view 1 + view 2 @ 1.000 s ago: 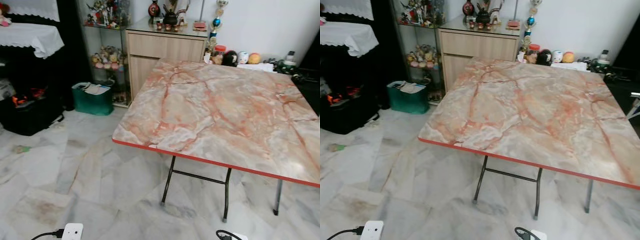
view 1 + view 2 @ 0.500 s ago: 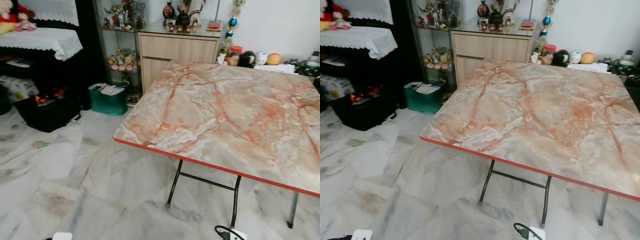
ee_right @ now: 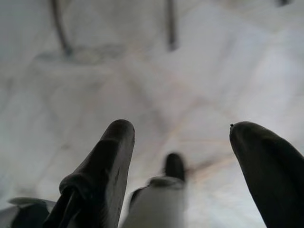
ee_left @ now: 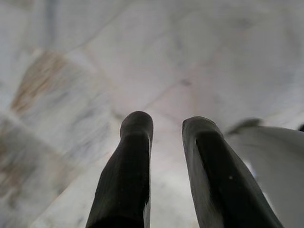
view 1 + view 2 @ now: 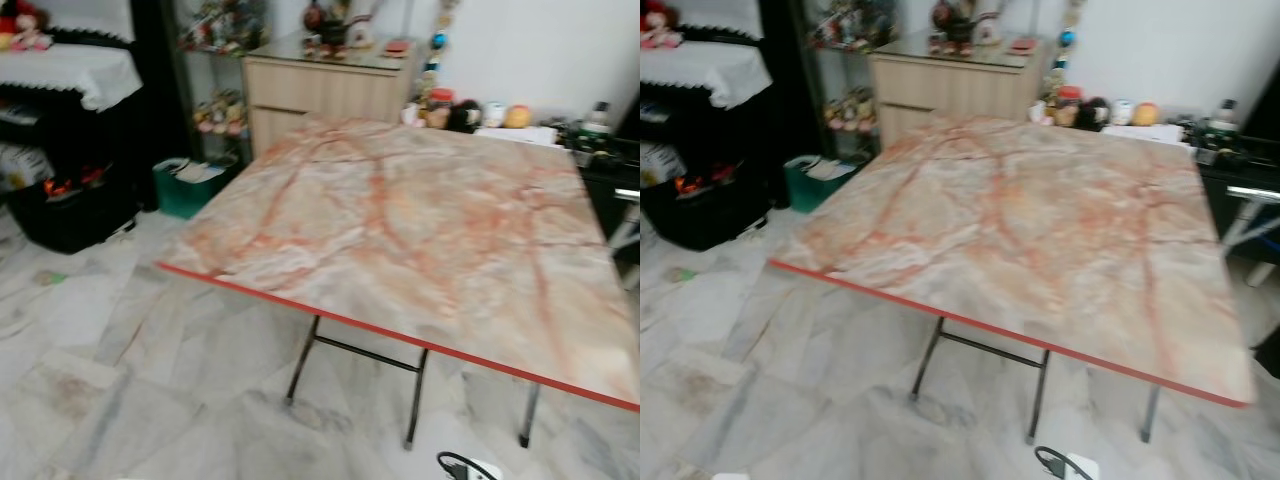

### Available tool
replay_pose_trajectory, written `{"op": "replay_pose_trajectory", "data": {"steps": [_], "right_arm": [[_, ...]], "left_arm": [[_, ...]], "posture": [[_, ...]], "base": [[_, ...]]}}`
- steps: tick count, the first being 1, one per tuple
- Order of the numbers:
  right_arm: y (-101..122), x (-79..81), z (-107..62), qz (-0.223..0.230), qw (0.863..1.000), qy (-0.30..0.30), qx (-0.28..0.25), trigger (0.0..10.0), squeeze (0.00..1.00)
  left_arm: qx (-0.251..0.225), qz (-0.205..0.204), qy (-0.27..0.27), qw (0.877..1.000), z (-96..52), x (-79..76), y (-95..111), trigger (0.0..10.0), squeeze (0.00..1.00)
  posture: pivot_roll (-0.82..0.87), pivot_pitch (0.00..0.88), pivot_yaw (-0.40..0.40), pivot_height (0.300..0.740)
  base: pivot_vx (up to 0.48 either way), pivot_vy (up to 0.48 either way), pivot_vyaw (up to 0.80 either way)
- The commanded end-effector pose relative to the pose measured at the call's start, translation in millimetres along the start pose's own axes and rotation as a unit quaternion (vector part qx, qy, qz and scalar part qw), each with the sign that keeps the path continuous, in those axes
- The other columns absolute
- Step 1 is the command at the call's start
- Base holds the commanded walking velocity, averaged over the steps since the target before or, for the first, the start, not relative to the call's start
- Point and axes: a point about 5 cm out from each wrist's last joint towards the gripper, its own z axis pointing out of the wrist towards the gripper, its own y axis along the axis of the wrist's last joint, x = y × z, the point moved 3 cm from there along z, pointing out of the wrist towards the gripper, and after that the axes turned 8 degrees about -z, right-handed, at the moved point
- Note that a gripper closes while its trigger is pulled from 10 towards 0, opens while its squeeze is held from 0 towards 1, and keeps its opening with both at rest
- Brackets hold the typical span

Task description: Hang hanger

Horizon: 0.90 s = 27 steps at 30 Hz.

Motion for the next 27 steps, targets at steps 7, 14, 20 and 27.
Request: {"op": "replay_pose_trajectory", "data": {"steps": [7, 14, 20, 27], "right_arm": [[-2, 7.2, 0.7, -0.005, 1.000, 0.008, 0.001, 10.0, 0.00], [-3, 7.3, 0.6, -0.006, 1.000, 0.008, 0.003, 10.0, 0.00], [-4, 7.6, 0.5, -0.006, 1.000, 0.008, 0.005, 10.0, 0.00], [-3, 8.6, 0.8, -0.003, 1.000, 0.009, 0.002, 10.0, 0.00]], "left_arm": [[0.014, 0.009, 0.006, 1.000, -1.8, 4.6, -8, 10.0, 0.00], [0.018, 0.018, 0.002, 1.000, -2.2, 3.5, -10, 10.0, 0.00], [0.019, 0.022, 0.002, 1.000, -3.0, 6.0, -12, 10.0, 0.00], [0.021, 0.021, 0.006, 1.000, -4.0, 10.9, -13, 10.0, 0.00]], "posture": [[0.11, 0.000, 0.013, 0.740], [0.10, 0.000, 0.023, 0.740], [0.10, 0.000, 0.026, 0.740], [0.11, 0.000, 0.029, 0.740]], "base": [[0.000, -0.480, -0.18], [0.000, -0.480, 0.00], [0.000, -0.480, 0.00], [0.000, -0.480, 0.00]]}}
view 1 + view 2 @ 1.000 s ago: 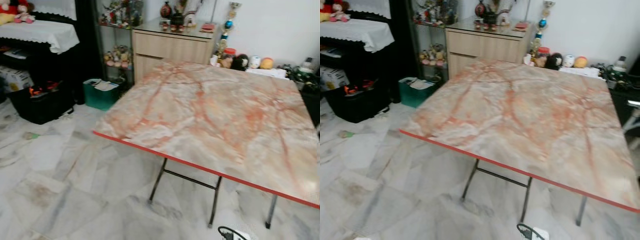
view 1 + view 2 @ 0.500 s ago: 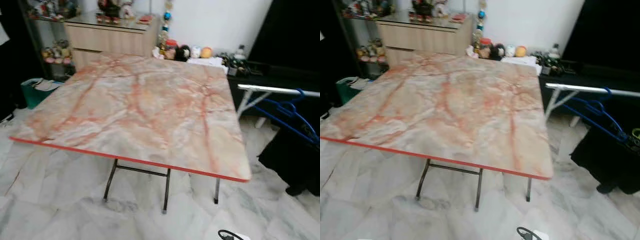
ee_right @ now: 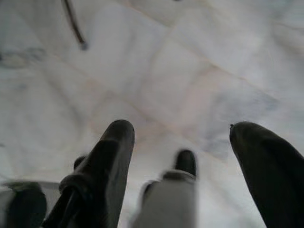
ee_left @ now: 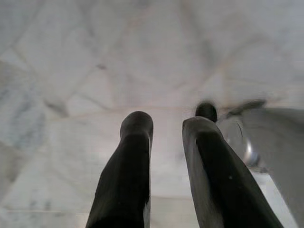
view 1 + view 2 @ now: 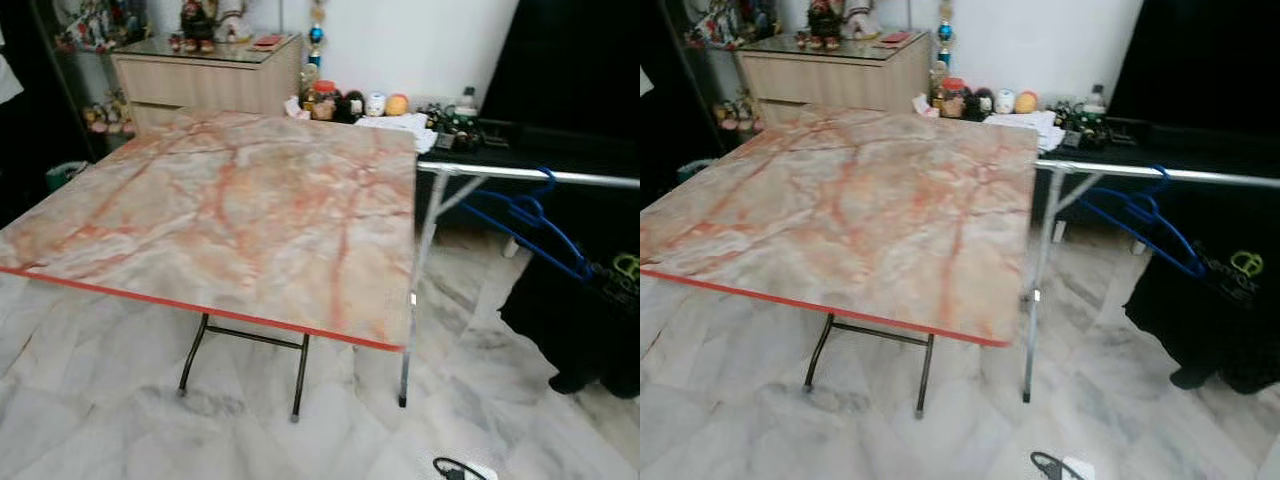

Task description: Hang hanger

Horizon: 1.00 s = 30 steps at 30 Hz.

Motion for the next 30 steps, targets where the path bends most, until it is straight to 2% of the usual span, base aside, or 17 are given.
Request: {"op": "replay_pose_trajectory", "data": {"steps": [1, 20, 23, 30], "right_arm": [[9, 5.4, 1.5, 0.005, 1.000, 0.005, -0.013, 10.0, 0.00], [12, 4.1, 1.6, 0.014, 1.000, 0.001, -0.017, 10.0, 0.00], [12, 4.0, 1.6, 0.013, 1.000, 0.001, -0.017, 10.0, 0.00], [13, 3.9, 1.6, 0.010, 1.000, 0.003, -0.018, 10.0, 0.00]], "left_arm": [[0.008, 0.001, 0.008, 1.000, -1.9, 9.1, -5, 10.0, 0.00], [-0.003, -0.009, 0.010, 1.000, -1.1, 12.9, 3, 10.0, 0.00], [-0.004, -0.027, 0.008, 1.000, -0.7, 11.4, 4, 10.0, 0.00], [-0.007, -0.032, 0.000, 0.999, 0.5, 6.5, 7, 10.0, 0.00]], "posture": [[0.11, 0.000, 0.029, 0.740], [0.11, 0.000, 0.024, 0.740], [0.11, 0.000, 0.022, 0.740], [0.10, 0.000, 0.018, 0.740]], "base": [[0.000, -0.480, 0.00], [0.000, -0.480, 0.00], [0.000, 0.000, 0.00], [0.000, 0.000, 0.00]]}}
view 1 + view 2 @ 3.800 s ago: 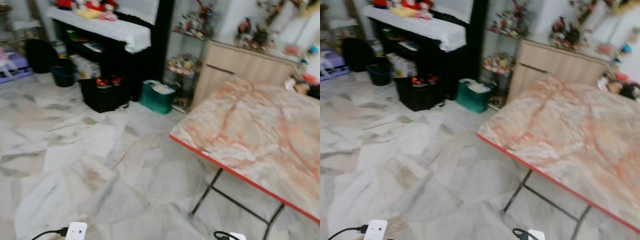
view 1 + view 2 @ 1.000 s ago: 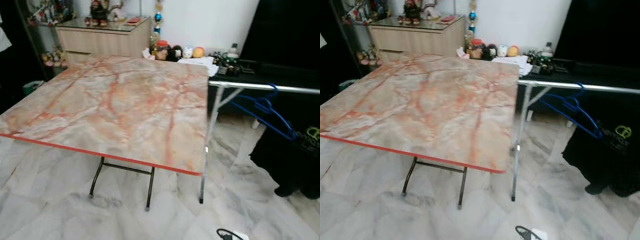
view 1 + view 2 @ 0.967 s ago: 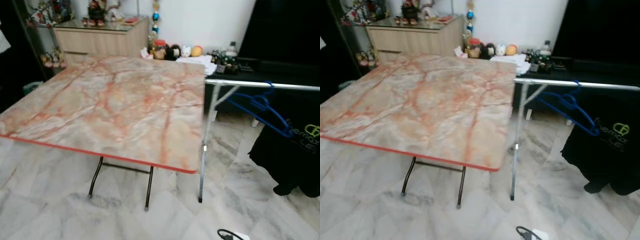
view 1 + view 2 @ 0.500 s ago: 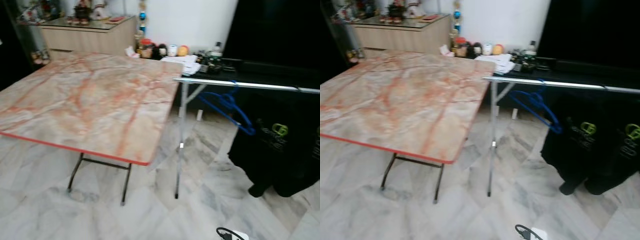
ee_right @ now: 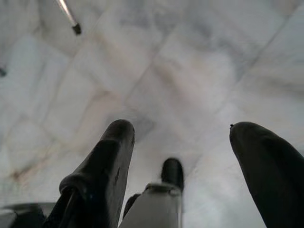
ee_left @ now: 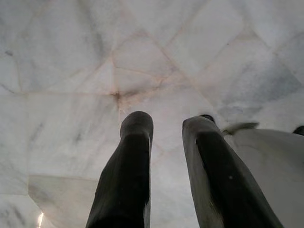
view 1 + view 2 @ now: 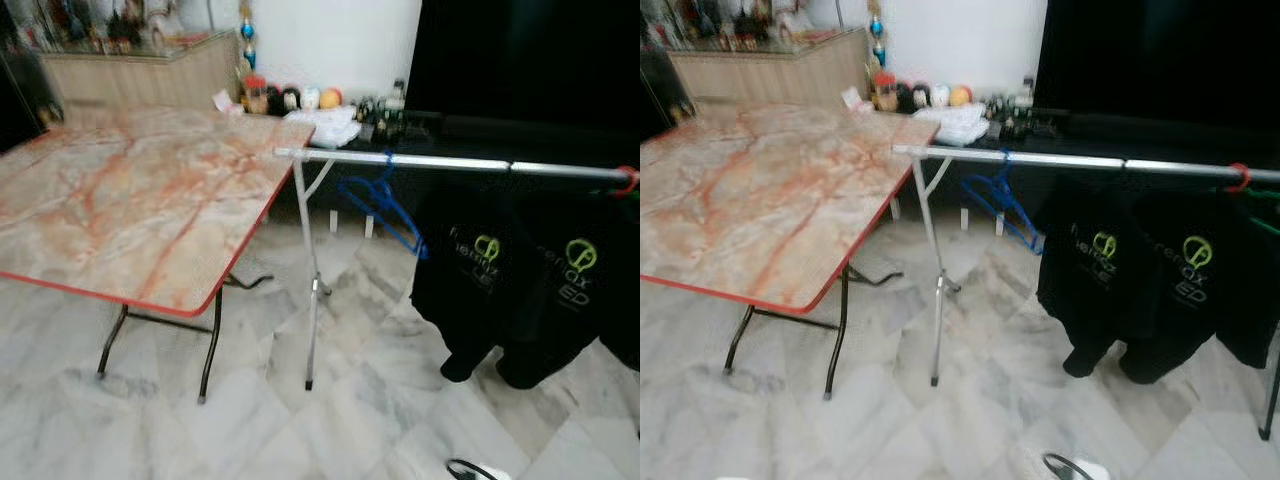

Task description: Hang hanger

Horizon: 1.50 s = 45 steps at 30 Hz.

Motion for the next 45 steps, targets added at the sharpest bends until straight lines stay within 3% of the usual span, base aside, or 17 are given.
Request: {"op": "replay_pose_trajectory", "data": {"steps": [1, 20, 29, 33, 37, 43, 45], "right_arm": [[0, 11.5, 1.5, 0.006, 1.000, 0.013, 0.000, 10.0, 0.00], [1, 10.7, 1.5, 0.005, 1.000, 0.012, 0.002, 10.0, 0.00], [3, 11.0, 1.7, 0.005, 1.000, 0.011, -0.005, 10.0, 0.00], [4, 11.0, 1.7, 0.006, 1.000, 0.012, -0.007, 10.0, 0.00], [4, 10.6, 1.7, 0.005, 1.000, 0.011, -0.007, 10.0, 0.00], [4, 11.2, 1.7, 0.004, 1.000, 0.013, -0.008, 10.0, 0.00], [4, 11.2, 1.7, 0.004, 1.000, 0.013, -0.008, 10.0, 0.00]], "left_arm": [[0.003, -0.012, 0.013, 1.000, -1.4, 9.3, -1, 10.0, 0.00], [-0.004, -0.023, 0.003, 1.000, 1.7, -0.4, 6, 10.0, 0.00], [0.000, -0.023, 0.015, 1.000, -3.9, 22.8, 1, 10.0, 0.00], [0.001, -0.022, 0.015, 1.000, -4.0, 23.6, 1, 10.0, 0.00], [-0.001, -0.021, 0.010, 1.000, -1.7, 14.1, 3, 10.0, 0.00], [-0.005, -0.014, -0.011, 1.000, 5.6, -26.2, 9, 10.0, 0.00], [-0.005, -0.014, -0.011, 1.000, 5.7, -27.5, 9, 10.0, 0.00]], "posture": [[0.10, 0.000, 0.018, 0.740], [0.11, 0.000, 0.010, 0.740], [0.10, 0.000, 0.011, 0.740], [0.10, 0.000, 0.009, 0.740], [0.10, 0.000, 0.009, 0.740], [0.10, 0.000, 0.010, 0.740], [0.10, 0.000, 0.010, 0.740]], "base": [[0.000, 0.000, 0.00], [0.356, 0.000, -0.12], [0.354, 0.000, -0.17], [0.353, 0.000, 0.00], [0.352, 0.000, 0.00], [0.351, 0.000, 0.00], [0.349, 0.000, 0.00]]}}
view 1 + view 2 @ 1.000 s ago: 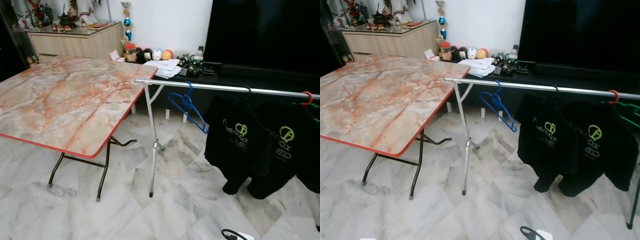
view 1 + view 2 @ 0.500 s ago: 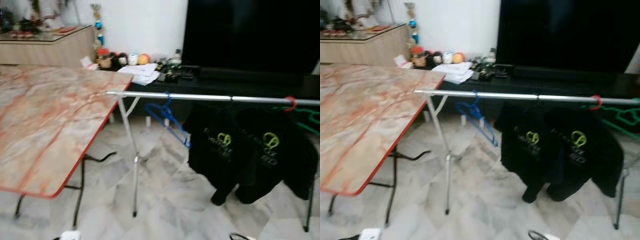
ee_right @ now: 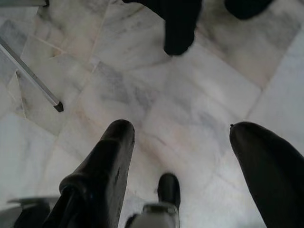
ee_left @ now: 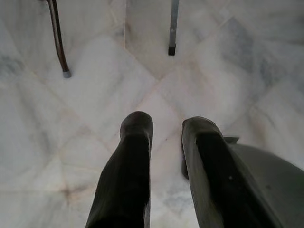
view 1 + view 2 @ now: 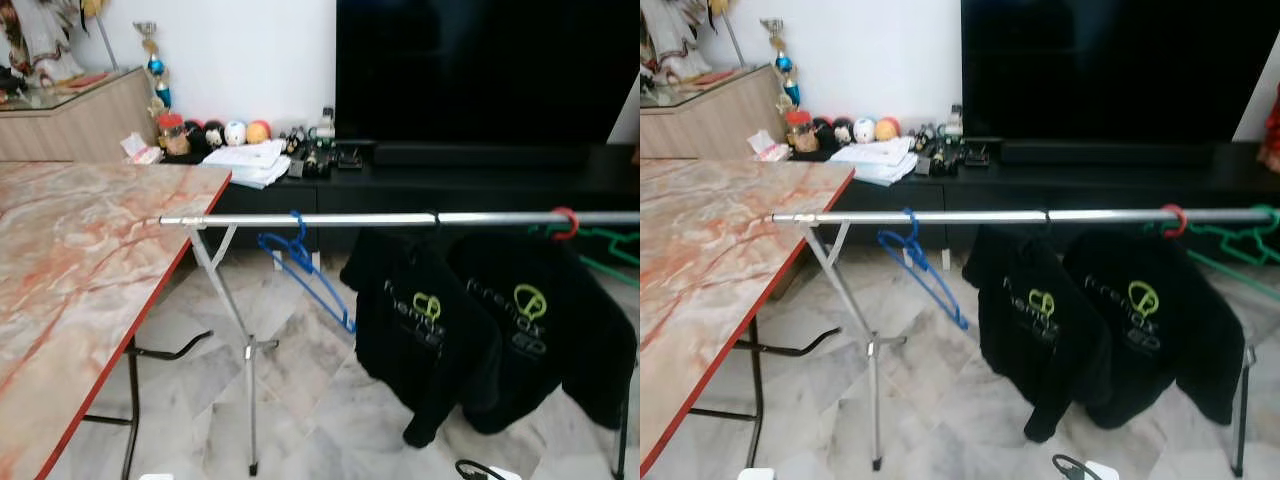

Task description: Hang hanger

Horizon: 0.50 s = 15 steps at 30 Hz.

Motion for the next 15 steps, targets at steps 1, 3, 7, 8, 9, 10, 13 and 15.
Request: {"op": "replay_pose_trajectory", "data": {"steps": [1, 3, 7, 8, 9, 10, 13, 15], "right_arm": [[1, 10.3, 1.4, 0.003, 1.000, 0.012, -0.003, 10.0, 0.00], [1, 10.5, 1.4, 0.002, 1.000, 0.013, -0.003, 10.0, 0.00], [0, 10.8, 1.2, -0.001, 1.000, 0.016, -0.003, 10.0, 0.00], [0, 10.7, 1.2, -0.002, 1.000, 0.016, -0.003, 10.0, 0.00], [0, 10.9, 1.1, -0.004, 1.000, 0.018, -0.003, 10.0, 0.00], [0, 10.9, 1.1, -0.004, 1.000, 0.018, -0.003, 10.0, 0.00], [-1, 10.8, 0.9, -0.004, 1.000, 0.020, -0.003, 10.0, 0.00], [-1, 10.4, 0.8, -0.006, 1.000, 0.020, -0.002, 10.0, 0.00]], "left_arm": [[0.017, 0.014, 0.012, 1.000, -1.5, 6.4, -7, 10.0, 0.00], [0.016, 0.014, 0.014, 1.000, -0.9, 8.9, -3, 10.0, 0.00], [0.015, 0.014, 0.028, 0.999, -4.1, 33.0, 2, 10.0, 0.00], [0.016, 0.015, 0.030, 0.999, -4.8, 36.5, 2, 10.0, 0.00], [0.016, 0.015, 0.034, 0.999, -6.4, 42.9, 2, 10.0, 0.00], [0.016, 0.015, 0.034, 0.999, -6.4, 42.9, 2, 10.0, 0.00], [0.021, 0.017, 0.040, 0.999, -10.6, 54.6, -3, 10.0, 0.00], [0.028, 0.018, 0.035, 0.999, -12.1, 46.0, -17, 10.0, 0.00]], "posture": [[0.10, 0.000, 0.010, 0.740], [0.10, 0.000, 0.008, 0.740], [0.10, 0.000, 0.007, 0.740], [0.10, 0.000, 0.006, 0.740], [0.10, 0.000, 0.006, 0.740], [0.10, 0.000, 0.006, 0.740], [0.10, 0.000, 0.004, 0.740], [0.10, 0.000, 0.003, 0.740]], "base": [[0.349, 0.000, 0.00], [0.349, 0.000, 0.00], [0.344, 0.000, 0.00], [0.334, 0.000, 0.00], [0.285, 0.000, 0.00], [0.285, 0.000, 0.00], [0.095, 0.000, 0.00], [0.000, 0.000, 0.00]]}}
